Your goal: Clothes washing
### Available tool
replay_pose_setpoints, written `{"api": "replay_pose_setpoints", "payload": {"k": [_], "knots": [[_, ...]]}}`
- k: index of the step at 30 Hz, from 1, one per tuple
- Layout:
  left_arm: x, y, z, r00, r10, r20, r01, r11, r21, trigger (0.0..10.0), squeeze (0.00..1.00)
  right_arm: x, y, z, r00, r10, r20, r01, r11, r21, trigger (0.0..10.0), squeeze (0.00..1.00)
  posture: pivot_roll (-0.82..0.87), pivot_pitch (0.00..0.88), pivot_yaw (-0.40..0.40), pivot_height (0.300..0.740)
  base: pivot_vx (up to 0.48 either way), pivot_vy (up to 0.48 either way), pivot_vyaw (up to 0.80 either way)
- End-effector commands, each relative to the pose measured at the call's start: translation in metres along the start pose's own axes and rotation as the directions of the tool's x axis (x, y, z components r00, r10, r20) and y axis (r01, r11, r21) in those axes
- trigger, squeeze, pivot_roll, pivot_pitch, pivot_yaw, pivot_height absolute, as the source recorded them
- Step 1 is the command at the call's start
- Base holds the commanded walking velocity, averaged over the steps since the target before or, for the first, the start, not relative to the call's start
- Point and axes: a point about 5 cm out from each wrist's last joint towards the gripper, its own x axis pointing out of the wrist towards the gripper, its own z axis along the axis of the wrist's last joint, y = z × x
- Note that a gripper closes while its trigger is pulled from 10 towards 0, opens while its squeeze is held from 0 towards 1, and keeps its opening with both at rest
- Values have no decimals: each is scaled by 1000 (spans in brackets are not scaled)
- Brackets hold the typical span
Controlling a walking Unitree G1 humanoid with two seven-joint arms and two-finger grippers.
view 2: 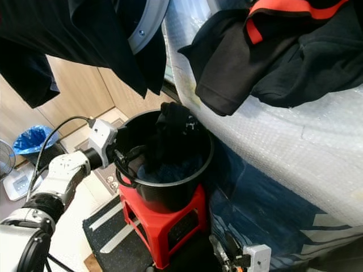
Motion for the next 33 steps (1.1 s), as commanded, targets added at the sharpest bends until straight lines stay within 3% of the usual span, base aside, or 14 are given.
{"api": "replay_pose_setpoints", "payload": {"k": [1, 14, 26, 33], "knots": [[-4, 5, -4, 1000, 22, -20, -23, 999, -34, 10000, 0, -6, 10, 1, 998, 51, -22, -50, 998, 41, 10000, 0, -120, 268, 101, 740, 0, 0, 0], [2, -2, 2, 999, -33, 27, 34, 999, -37, 10000, 0, -15, 37, 13, 977, 207, -53, -198, 971, 135, 10000, 0, -119, 279, 102, 740, 0, 0, 0], [6, -2, 18, 992, -101, 78, 102, 995, -16, 10000, 0, -13, 37, 24, 974, 220, -53, -210, 966, 153, 10000, 0, -114, 282, 103, 740, 0, 0, 0], [5, -10, 18, 986, -126, 112, 129, 991, -22, 10000, 0, -15, 40, 25, 974, 219, -54, -208, 965, 161, 10000, 0, -102, 294, 109, 740, 0, 0, 0]]}}
